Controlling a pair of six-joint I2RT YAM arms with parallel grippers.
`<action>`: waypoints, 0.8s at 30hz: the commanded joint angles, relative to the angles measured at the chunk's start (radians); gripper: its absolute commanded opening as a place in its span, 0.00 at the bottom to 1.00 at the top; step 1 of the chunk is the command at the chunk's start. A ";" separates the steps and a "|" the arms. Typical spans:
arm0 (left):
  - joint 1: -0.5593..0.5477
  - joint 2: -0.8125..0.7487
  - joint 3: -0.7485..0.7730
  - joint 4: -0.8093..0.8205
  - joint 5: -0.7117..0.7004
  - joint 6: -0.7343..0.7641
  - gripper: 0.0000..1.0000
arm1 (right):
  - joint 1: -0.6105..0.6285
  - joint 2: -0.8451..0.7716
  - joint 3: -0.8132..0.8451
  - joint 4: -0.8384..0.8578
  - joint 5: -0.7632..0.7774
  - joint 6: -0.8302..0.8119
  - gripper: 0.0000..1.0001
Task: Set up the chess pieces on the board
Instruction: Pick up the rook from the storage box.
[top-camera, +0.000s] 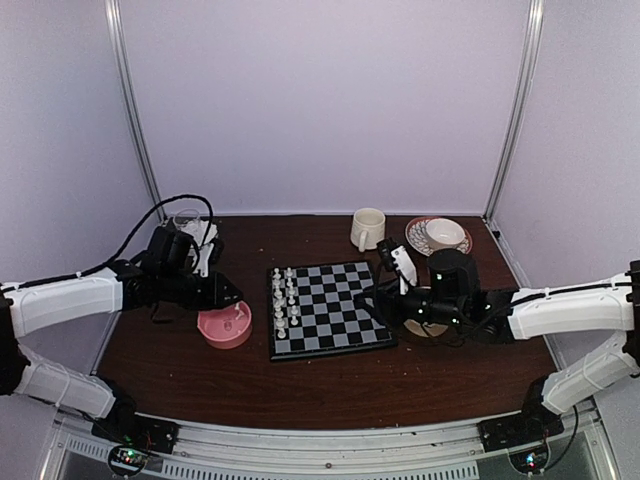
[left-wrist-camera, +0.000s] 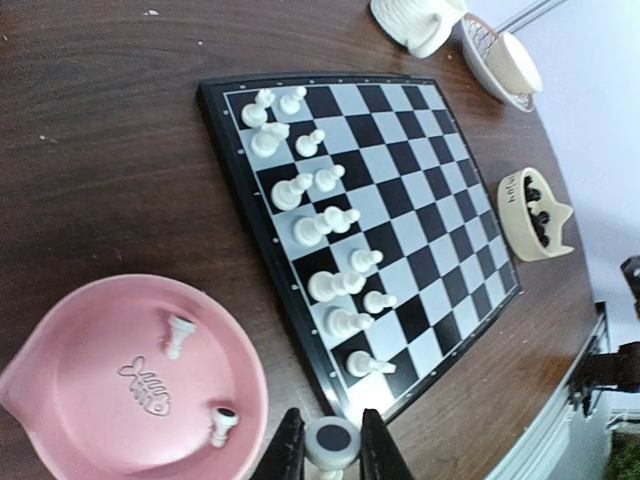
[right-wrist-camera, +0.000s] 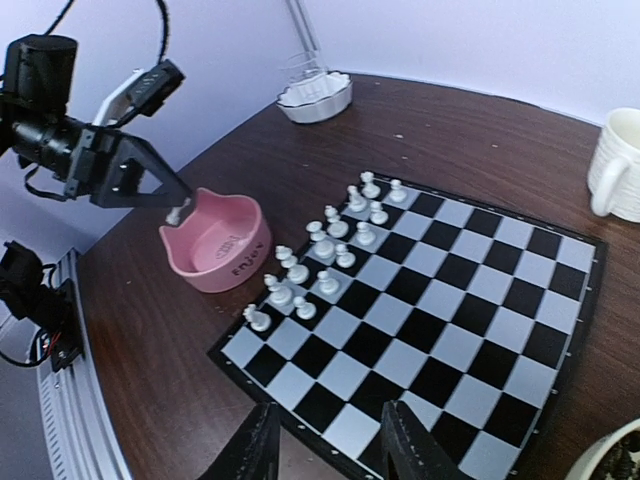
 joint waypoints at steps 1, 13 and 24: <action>-0.026 -0.074 -0.087 0.271 0.105 -0.225 0.13 | 0.093 -0.005 0.062 0.027 0.066 -0.032 0.38; -0.088 -0.154 -0.226 0.536 0.094 -0.429 0.14 | 0.263 0.246 0.142 0.262 0.184 0.041 0.42; -0.107 -0.161 -0.223 0.541 0.090 -0.450 0.15 | 0.302 0.514 0.411 0.225 0.172 0.022 0.55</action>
